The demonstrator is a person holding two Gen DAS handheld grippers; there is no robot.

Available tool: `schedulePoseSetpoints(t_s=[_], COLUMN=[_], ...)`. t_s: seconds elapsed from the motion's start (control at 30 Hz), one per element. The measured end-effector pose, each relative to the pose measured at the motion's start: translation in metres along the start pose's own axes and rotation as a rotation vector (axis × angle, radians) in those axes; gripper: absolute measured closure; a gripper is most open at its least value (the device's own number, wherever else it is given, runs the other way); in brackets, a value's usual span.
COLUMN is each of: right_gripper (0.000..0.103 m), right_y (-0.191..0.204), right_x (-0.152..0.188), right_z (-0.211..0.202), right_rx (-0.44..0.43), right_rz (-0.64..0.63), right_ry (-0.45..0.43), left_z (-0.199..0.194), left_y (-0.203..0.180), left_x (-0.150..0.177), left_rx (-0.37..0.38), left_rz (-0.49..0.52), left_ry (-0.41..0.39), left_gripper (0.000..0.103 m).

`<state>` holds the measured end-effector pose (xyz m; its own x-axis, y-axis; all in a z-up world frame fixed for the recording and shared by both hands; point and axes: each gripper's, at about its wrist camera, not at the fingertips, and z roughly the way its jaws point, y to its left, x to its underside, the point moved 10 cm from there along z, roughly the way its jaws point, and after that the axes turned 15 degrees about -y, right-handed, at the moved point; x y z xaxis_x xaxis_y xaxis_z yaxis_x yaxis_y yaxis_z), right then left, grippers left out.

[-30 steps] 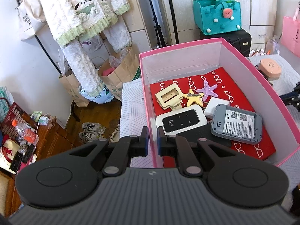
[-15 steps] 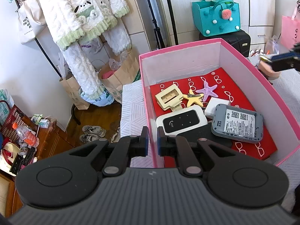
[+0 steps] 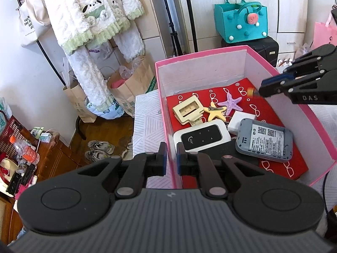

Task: Organize rigid objects
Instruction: 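Drop the AA battery into the box and open the right gripper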

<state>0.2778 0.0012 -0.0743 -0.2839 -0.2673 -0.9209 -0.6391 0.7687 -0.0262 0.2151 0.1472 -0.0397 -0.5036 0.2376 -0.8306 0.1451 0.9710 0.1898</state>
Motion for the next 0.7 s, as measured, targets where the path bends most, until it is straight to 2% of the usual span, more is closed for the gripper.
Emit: schedulePoseSetpoints(t_s=[0.13, 0.37, 0.57, 0.63, 0.7], right_gripper=[0.090, 0.085, 0.084, 0.081, 0.081], right_y=[-0.008, -0.043, -0.088, -0.097, -0.097], right_x=[-0.009, -0.017, 0.013, 0.028, 0.040], right_z=[-0.014, -0.048, -0.062, -0.063, -0.062], right_rx=[0.000, 0.075, 0.152, 0.140, 0.087], right_rz=[0.034, 0.101, 0.175, 0.214, 0.248], right_ry=[-0.037, -0.102, -0.065, -0.045, -0.051], left_z=[0.000, 0.000, 0.001, 0.001, 0.001], left_y=[0.000, 0.000, 0.000, 0.000, 0.000], left_x=[0.000, -0.001, -0.001, -0.001, -0.001], left_rx=[0.003, 0.010, 0.010, 0.010, 0.010], left_rz=[-0.003, -0.019, -0.020, -0.021, -0.022], left_ry=[-0.002, -0.003, -0.002, -0.002, -0.002], left_gripper=[0.095, 0.095, 0.095, 0.095, 0.095])
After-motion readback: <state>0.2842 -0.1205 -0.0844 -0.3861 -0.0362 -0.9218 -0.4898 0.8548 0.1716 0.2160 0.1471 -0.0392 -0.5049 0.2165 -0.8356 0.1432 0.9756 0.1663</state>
